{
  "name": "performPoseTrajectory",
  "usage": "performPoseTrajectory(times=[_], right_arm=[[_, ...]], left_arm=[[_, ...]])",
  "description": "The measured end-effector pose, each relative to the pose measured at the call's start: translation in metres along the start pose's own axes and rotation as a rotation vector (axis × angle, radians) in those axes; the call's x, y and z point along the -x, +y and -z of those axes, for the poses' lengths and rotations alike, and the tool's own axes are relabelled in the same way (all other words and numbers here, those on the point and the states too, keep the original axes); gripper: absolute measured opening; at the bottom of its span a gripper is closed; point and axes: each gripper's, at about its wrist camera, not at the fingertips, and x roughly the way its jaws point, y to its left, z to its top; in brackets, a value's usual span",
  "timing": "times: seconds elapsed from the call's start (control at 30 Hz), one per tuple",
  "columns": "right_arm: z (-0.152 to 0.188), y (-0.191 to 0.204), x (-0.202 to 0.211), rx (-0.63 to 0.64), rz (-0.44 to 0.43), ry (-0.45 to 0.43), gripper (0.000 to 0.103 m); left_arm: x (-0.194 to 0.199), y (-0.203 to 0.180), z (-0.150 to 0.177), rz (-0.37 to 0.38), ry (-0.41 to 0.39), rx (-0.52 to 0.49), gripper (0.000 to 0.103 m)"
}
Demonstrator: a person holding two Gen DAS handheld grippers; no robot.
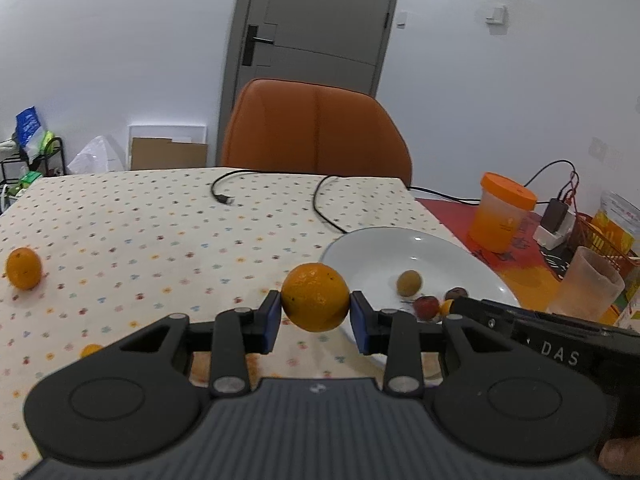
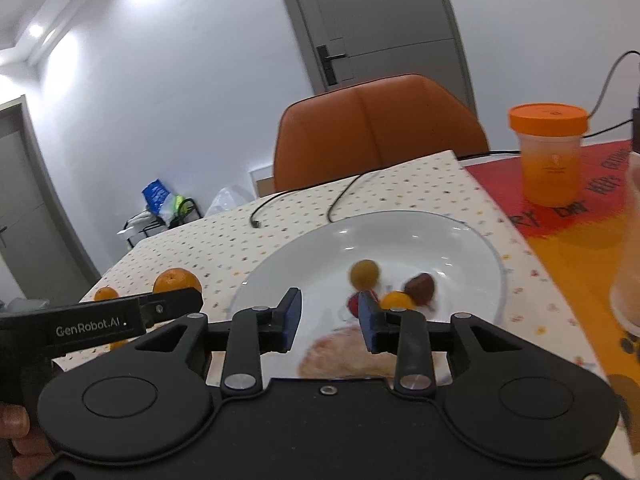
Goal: Organize fruits
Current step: 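Lower the large orange into the white bowl and open the left tool, then move both open tools back toward the remaining fruit on the table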
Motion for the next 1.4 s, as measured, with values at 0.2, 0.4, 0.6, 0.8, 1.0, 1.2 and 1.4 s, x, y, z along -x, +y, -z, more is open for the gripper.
performPoseTrajectory(times=[0.2, 0.4, 0.6, 0.8, 1.0, 1.2, 1.4], right_arm=[[0.003, -0.014, 0.015, -0.015, 0.031, -0.01, 0.035], [0.005, -0.025, 0.021, -0.041, 0.061, -0.019, 0.038], [0.009, -0.027, 0.023, -0.047, 0.068, -0.012, 0.042], [0.01, -0.018, 0.02, -0.033, 0.052, -0.006, 0.042], [0.011, -0.007, 0.017, -0.023, 0.048, -0.001, 0.045], [0.01, 0.003, 0.02, -0.014, 0.052, -0.008, 0.051], [0.013, 0.003, 0.022, -0.035, 0.054, -0.019, 0.054]], left_arm=[[-0.008, -0.019, 0.0, 0.035, 0.006, -0.026, 0.035], [-0.018, -0.03, 0.0, 0.067, 0.024, -0.037, 0.035], [-0.015, -0.036, 0.004, 0.064, 0.004, -0.061, 0.037], [-0.008, -0.026, 0.003, 0.049, 0.019, -0.051, 0.038], [0.0, -0.009, 0.003, 0.01, 0.016, -0.028, 0.053], [0.01, 0.004, 0.003, -0.007, 0.0, -0.002, 0.077], [0.016, 0.009, 0.006, -0.051, -0.011, -0.018, 0.087]])
